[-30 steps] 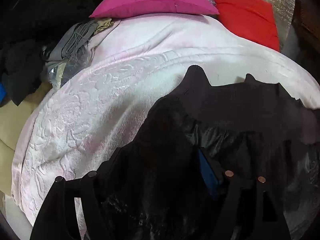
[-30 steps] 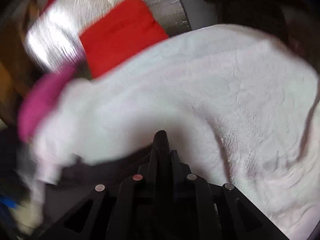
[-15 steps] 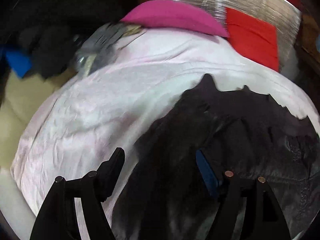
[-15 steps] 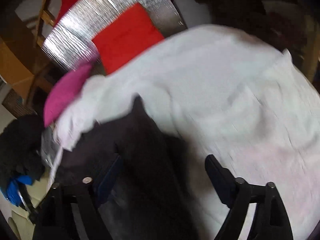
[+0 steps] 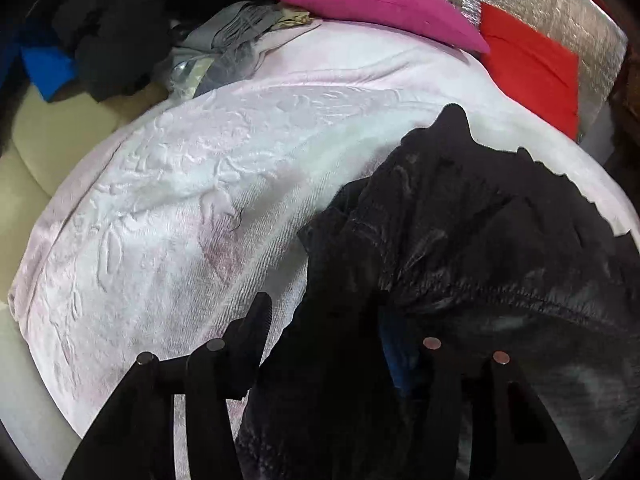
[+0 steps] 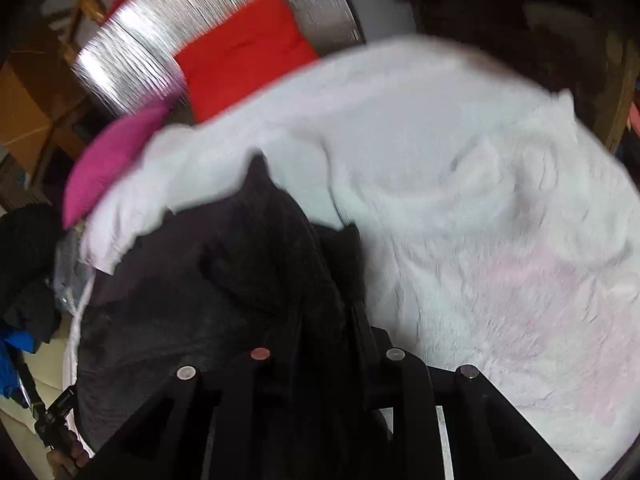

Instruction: Fold large clothes

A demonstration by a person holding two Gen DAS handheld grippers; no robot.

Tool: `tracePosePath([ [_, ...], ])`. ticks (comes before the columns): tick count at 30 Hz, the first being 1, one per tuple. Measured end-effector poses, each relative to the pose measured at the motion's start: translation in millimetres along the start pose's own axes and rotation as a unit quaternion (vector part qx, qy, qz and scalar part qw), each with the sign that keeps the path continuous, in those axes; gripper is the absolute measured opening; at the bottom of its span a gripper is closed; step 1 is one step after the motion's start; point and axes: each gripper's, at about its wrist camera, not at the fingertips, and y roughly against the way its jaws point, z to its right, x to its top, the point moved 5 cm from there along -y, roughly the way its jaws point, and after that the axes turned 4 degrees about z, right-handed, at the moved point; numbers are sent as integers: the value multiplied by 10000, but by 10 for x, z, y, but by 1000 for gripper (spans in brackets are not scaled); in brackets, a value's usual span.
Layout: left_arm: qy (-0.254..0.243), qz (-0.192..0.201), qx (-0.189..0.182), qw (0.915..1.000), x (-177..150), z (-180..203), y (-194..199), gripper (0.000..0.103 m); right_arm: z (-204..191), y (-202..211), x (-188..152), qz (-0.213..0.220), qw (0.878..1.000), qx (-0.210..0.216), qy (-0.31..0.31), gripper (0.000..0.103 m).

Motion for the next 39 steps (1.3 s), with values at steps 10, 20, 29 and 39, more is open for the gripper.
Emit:
tracePosePath([
  [10,597,-74,-1053,9926,106,-362,311,81,84,257,145,-80,9922,922,-839,82],
  [20,859,-951,-1993,9715,-111,-546,76,84,471,480,-141,-477,9784,1627,-1181,82],
  [29,685,-1382,-2772,9484,-209,-252,-54,84,294,29,-438,-1420,9522,2389,-1271,82],
  [39,776,-1102,-3029,9434,-131,-30,-93,74,2,-185,-419,-987,9668,2163,-937,56],
])
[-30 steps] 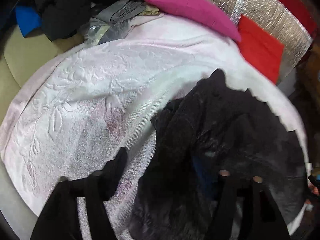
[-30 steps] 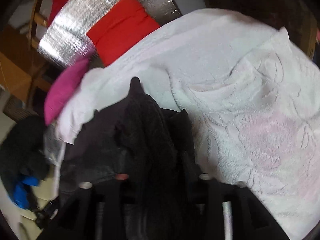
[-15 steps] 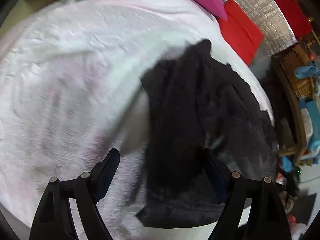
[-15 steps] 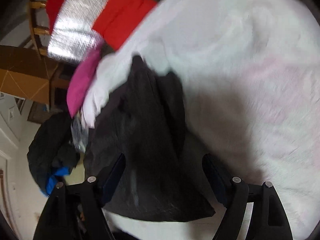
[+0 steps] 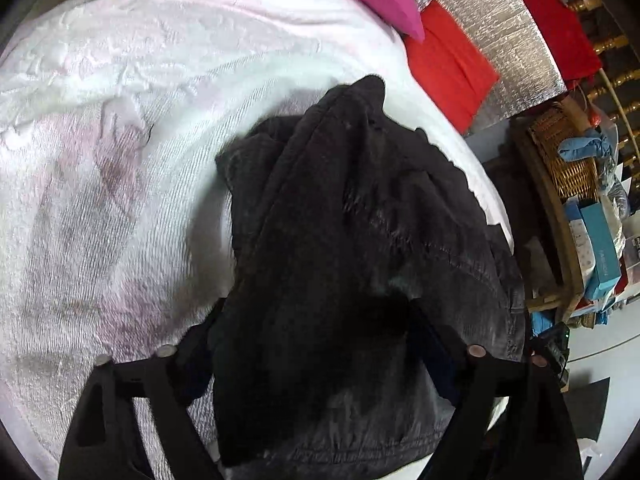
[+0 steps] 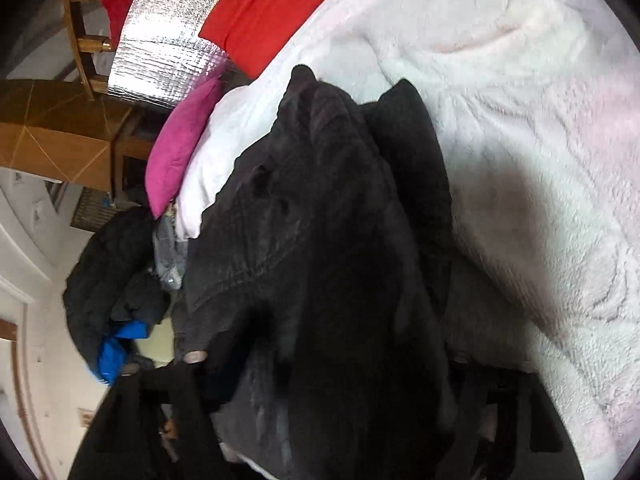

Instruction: Fold large clothes

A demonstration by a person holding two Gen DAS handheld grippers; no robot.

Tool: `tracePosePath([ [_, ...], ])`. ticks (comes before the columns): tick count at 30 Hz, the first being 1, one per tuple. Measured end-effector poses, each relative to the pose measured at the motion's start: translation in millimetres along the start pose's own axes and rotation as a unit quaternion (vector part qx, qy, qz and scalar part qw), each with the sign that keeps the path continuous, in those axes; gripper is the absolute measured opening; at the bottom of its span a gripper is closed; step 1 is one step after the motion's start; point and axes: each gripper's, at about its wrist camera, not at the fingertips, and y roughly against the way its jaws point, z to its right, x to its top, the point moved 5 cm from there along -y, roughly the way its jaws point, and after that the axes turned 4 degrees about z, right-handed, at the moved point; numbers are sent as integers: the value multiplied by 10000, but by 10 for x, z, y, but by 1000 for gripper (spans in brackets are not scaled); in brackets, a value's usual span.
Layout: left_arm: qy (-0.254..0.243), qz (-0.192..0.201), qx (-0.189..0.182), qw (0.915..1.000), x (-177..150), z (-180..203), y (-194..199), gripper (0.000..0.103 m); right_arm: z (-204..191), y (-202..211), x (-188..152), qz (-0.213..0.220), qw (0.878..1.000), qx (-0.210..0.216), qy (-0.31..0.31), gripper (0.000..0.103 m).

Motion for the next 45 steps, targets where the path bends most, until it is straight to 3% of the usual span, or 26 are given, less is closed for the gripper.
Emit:
tracePosePath([
  [1,-50,79,21,10000,9,-2,33,67,-24,-10,4,64,9999,-72,79,53],
  [2,-97,159,-34,9998,42,26,41,50,-52,-17,11,143,9997,-138,130,50],
  [3,-56,148,-194,9997,69,60,34,43,-91,-8,31,217,9994,-189,197,46],
  [4,-34,195,-226,9995,101,81,30,41,-139,4,52,320,9987,-239,307,41],
  [9,-17,642,-345,9973,286,186,91,27,-420,162,228,1005,9923,-232,689,36],
  [11,-42,830,-274,9962,330,212,77,27,-510,196,293,1261,9888,-188,782,35],
  [13,-59,700,49,9975,320,152,-68,32,-491,103,340,1287,9878,-354,805,36],
  [15,136,556,239,9981,293,92,-208,62,-326,-71,353,1017,9915,-598,548,36],
  [18,588,289,-22,9979,261,4,-217,67,-171,-68,346,807,9959,-417,50,49],
  [20,741,214,-107,9970,230,-36,-170,68,-133,-19,322,702,9966,-410,-116,65],
  [23,793,300,-50,9964,117,-10,-2,70,0,123,254,618,9966,-373,-405,67],
  [26,542,364,221,9976,4,45,128,81,63,324,197,659,9960,-309,-525,69],
  [31,183,267,491,9983,-147,4,110,81,146,480,65,599,9962,-128,-614,75],
  [33,-77,431,609,9972,-181,88,118,62,174,410,6,507,9966,-137,-641,74],
  [36,-331,638,741,9947,-181,201,136,48,162,366,-29,562,9968,-389,-423,56],
  [37,-355,707,755,9940,-171,228,143,47,84,398,-15,679,9966,-391,-244,44],
  [41,-375,605,850,9938,-189,158,89,49,-207,513,14,1180,9894,-689,492,40],
  [43,-200,467,859,9950,-220,70,99,56,-93,358,10,920,9893,-1052,425,42],
  [45,18,406,771,9962,-198,27,103,61,18,255,13,714,9914,-1086,177,51],
])
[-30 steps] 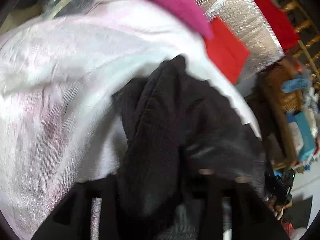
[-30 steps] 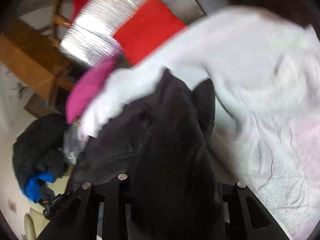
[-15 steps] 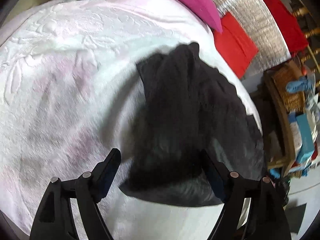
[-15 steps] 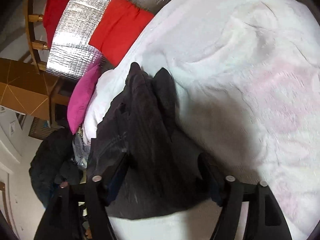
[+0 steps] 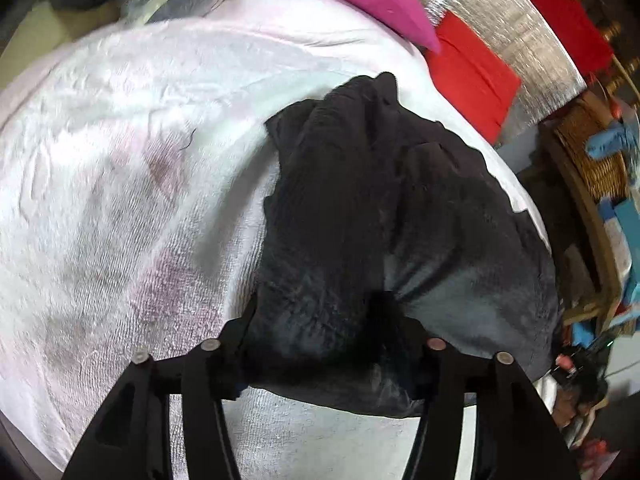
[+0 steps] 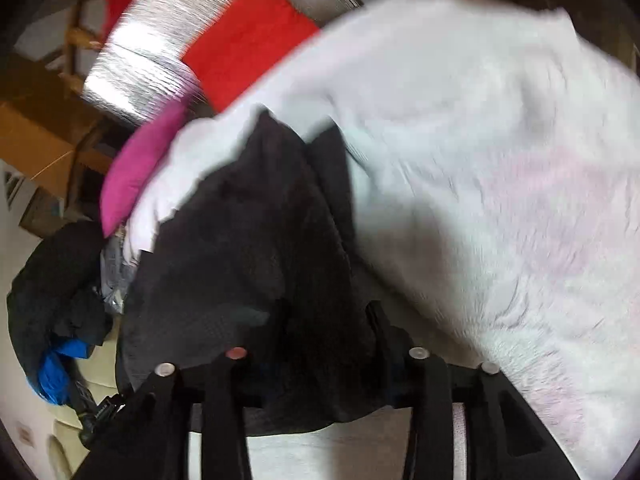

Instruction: Fold large clothes

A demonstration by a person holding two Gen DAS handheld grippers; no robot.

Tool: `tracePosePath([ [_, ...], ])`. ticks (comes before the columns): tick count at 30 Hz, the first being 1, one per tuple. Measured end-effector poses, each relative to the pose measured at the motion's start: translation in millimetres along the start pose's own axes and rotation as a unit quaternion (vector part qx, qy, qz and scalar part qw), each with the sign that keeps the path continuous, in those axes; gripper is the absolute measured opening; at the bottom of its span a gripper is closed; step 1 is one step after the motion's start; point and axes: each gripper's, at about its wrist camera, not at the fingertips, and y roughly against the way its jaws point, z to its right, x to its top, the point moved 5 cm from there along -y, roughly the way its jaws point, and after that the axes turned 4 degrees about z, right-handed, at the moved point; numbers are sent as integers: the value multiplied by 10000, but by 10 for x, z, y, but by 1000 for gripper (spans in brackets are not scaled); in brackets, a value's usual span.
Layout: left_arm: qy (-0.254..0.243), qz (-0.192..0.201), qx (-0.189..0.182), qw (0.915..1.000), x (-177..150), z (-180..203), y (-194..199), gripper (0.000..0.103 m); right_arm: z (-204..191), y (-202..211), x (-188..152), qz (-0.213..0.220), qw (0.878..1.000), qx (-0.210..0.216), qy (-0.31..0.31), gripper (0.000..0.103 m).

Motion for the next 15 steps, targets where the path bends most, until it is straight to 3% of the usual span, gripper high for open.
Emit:
tracePosePath([
  [4,275,-33,-45,9996,12,-60,98,65,60,190,86,97,9985,246,-481,59],
  [8,300,583,94,9978,-46,-77,455,68,142,621,121,769,9939,207,-767,69],
  [10,331,996,129,9944,-138,-88,658,75,110,763,48,885,9907,574,-857,71],
  [12,396,1265,-85,9911,-268,-14,784,76,2,775,-88,701,9875,1082,-908,78],
  [15,378,1253,-416,9905,-449,187,767,82,-212,586,-439,151,9825,1590,-956,78],
])
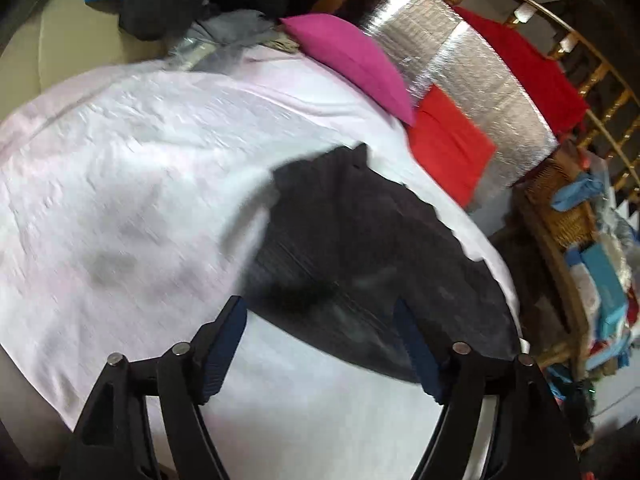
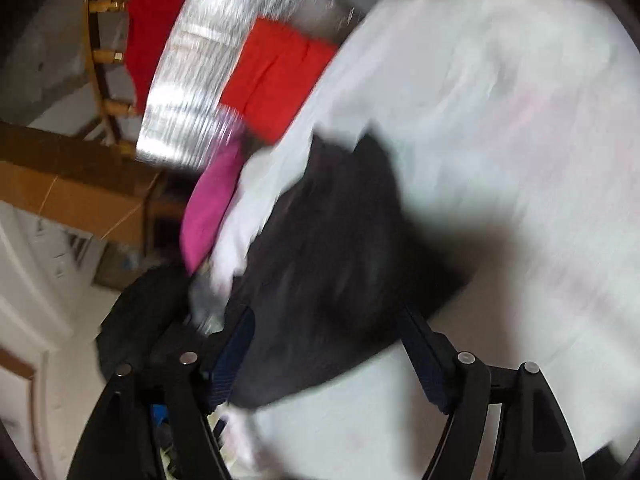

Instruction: Fold large clothes

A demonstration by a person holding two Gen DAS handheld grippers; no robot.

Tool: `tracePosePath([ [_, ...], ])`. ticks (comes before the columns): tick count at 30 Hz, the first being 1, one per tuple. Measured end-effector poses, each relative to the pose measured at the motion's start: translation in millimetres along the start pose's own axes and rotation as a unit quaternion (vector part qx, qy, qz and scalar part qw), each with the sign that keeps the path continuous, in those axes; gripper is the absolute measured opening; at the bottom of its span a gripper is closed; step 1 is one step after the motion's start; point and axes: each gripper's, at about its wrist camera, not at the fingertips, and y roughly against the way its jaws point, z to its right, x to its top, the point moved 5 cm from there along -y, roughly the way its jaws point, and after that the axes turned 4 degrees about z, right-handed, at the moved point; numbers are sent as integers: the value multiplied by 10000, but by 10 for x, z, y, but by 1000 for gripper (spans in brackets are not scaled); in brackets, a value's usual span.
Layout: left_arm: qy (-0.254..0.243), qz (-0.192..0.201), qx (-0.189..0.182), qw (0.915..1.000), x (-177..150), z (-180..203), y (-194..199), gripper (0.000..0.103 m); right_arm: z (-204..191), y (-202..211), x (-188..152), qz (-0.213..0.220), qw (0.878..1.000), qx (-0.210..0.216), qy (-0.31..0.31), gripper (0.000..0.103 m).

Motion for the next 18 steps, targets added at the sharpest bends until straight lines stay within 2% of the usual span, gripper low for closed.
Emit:
tracePosePath([
  [4,240,-560,-442,9972,-205,190,-309,83,4,-423,-407,-614,9980,-147,-93,78],
  [6,504,-767,-454,9948,-246,193,-476,83,56,-606,-474,-722,9967,-268,-239,78],
  [8,801,-835,-495,9920,-266,170,-571,83,126,-696,-476,-628,9965,-375,-396,78],
  [12,1399,-818,-349,9862,-296,63,-765,83,88,-819,-371,-60,9986,-331,-407,78],
  [16,1409,-490,-293,9884,-214,79,-821,82,71,-900,-301,326,9983,-298,-380,77],
  [17,1306,-366,-251,9904,-189,106,-821,76,34,-884,-298,394,9983,-334,-277,73],
  [18,1196,-295,-174,9922,-175,121,-809,65,4,-853,-281,434,9981,-397,-180,68],
])
